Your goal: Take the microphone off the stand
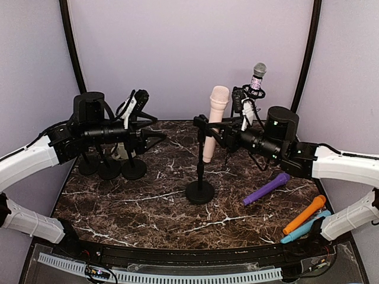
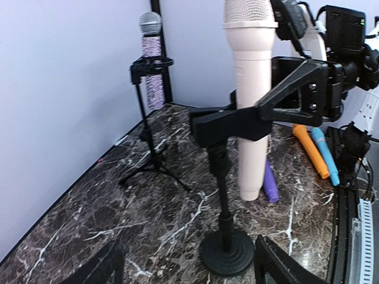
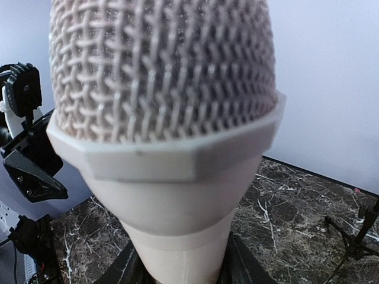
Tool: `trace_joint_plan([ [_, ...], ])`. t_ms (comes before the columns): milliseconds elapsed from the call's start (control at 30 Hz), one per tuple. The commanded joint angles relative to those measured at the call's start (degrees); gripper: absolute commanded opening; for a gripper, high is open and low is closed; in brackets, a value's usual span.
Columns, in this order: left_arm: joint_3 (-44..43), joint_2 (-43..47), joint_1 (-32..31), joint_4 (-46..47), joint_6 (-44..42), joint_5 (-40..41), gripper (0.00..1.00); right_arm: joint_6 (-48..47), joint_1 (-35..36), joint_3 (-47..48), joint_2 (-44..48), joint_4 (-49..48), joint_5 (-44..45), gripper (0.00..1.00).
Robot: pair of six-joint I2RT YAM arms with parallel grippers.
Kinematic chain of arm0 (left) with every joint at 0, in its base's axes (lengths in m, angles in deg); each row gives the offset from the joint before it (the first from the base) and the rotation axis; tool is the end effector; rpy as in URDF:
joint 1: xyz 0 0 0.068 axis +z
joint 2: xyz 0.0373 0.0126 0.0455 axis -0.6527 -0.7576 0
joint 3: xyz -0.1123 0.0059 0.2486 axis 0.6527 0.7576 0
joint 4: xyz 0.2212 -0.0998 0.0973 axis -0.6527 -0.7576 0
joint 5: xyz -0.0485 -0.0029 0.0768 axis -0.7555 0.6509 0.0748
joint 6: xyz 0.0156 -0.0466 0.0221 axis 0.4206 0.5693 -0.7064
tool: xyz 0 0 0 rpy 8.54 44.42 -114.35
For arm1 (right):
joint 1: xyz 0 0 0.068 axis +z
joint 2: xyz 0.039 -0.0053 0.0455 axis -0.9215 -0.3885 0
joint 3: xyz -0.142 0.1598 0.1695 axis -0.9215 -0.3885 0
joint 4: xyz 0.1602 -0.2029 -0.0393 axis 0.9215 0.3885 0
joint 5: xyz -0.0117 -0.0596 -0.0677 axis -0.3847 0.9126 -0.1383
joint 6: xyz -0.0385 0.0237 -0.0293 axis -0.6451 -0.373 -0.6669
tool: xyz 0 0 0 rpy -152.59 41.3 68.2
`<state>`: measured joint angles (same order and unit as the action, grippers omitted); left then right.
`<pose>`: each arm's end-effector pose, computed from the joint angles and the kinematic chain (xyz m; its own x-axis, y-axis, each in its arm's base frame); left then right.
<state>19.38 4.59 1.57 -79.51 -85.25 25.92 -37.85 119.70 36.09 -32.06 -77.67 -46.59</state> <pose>0.2002 -0.1781 0.3728 0.0319 0.1844 -0.9823 0.8539 0.5057 0.1226 0.1825 0.2373 0.3423 -0.1902 0.1438 -0.9712 -0.7589 0.6060 0.2384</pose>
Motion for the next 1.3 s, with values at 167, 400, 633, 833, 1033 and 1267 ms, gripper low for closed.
trace_joint_plan([
  [167, -9.9, -10.4, -3.3, -4.7, -4.1, -18.4, 0.80, 1.5, 0.4, -0.9, 4.7, 1.1, -10.7, 0.20],
  [400, -17.0, -17.4, -6.3, -8.3, -6.4, -21.6, 0.81, 1.4, 0.4, -1.5, 5.9, 4.3, -13.4, 0.21],
  [633, -21.2, -20.9, -7.6, -9.0, -8.0, -22.2, 0.81, 1.3, 0.5, -1.9, 5.5, 5.0, -14.5, 0.21],
  [833, -22.9, -22.7, -7.6, -8.4, -9.3, -18.4, 0.81, 1.1, 0.5, -2.1, 5.1, 5.5, -14.3, 0.21],
  [1033, -23.8, -23.9, -7.6, -5.5, -8.8, -16.7, 0.81, 1.4, 0.4, -2.3, 5.2, 5.7, -14.0, 0.21],
  [1267, -26.9, -26.2, -7.6, -7.0, -8.4, -21.1, 0.81, 2.0, 0.4, -2.6, 5.5, 5.8, -13.7, 0.20],
])
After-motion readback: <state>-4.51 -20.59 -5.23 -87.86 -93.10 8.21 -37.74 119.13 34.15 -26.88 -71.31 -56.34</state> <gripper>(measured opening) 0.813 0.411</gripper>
